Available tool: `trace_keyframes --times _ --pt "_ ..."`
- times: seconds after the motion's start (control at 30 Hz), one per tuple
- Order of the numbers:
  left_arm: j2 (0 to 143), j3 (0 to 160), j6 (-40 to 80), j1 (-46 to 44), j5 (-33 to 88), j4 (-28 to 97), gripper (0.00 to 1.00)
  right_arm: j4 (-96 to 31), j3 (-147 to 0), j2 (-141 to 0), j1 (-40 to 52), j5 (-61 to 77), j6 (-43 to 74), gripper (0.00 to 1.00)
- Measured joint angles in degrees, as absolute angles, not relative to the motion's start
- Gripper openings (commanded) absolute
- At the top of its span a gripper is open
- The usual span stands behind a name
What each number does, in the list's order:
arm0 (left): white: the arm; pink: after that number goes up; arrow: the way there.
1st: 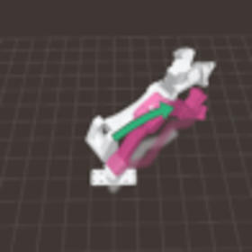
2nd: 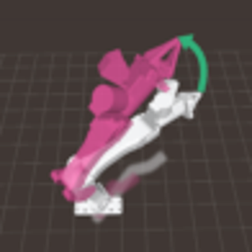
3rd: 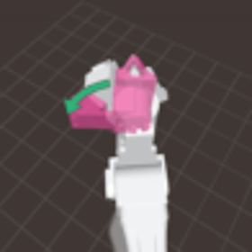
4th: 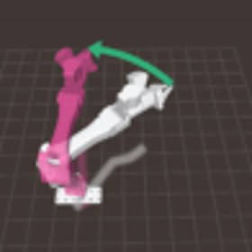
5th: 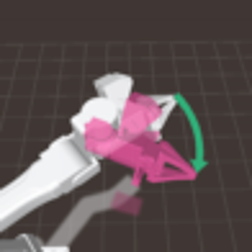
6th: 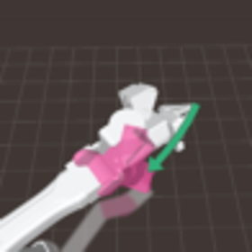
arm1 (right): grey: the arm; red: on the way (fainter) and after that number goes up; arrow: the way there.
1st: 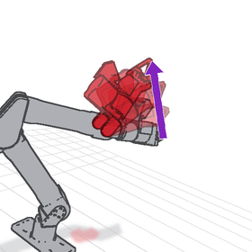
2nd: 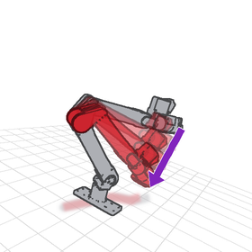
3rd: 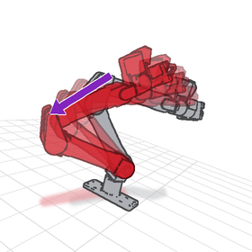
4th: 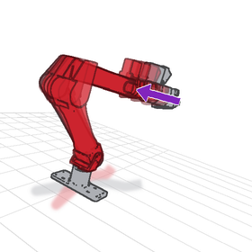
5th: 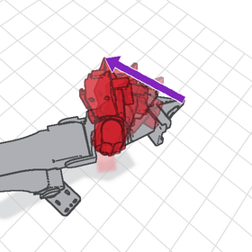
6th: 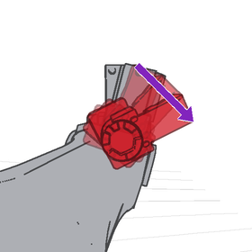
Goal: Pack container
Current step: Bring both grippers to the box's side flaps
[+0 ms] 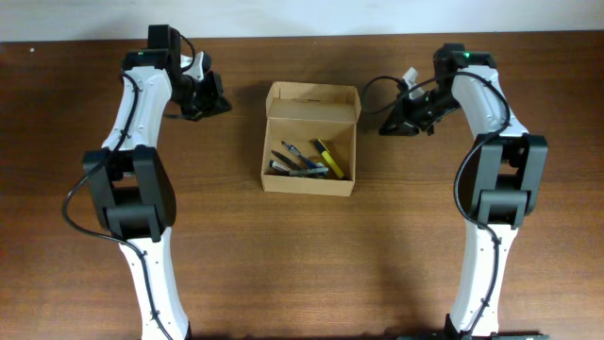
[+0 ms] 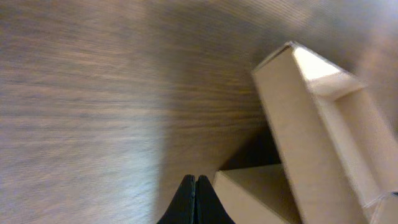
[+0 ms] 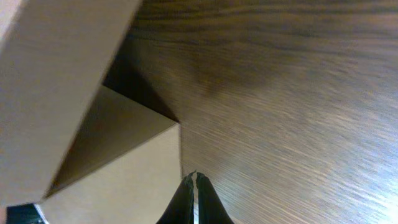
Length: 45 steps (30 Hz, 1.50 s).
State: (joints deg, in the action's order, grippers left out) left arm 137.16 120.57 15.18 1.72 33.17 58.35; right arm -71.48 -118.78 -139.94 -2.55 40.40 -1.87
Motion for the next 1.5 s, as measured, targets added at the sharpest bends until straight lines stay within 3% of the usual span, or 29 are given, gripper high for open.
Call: trace_keyframes --times 0.37,1.17,1.5 --pt "146.5 120.5 18.2 0.6 40.9 57.1 0.01 -69.6 -118.8 -140.3 -1.0 43.6 -0.2 0.04" --pt "147.3 120.5 23.1 -4.3 47.6 46.3 0.02 -54.0 -118.7 -145.6 1.2 57.4 4.0 0.04" --pt "147.5 120.9 29.2 -3.8 59.4 25.6 0.02 -47.2 -118.7 -145.6 1.2 62.0 4.3 0.04"
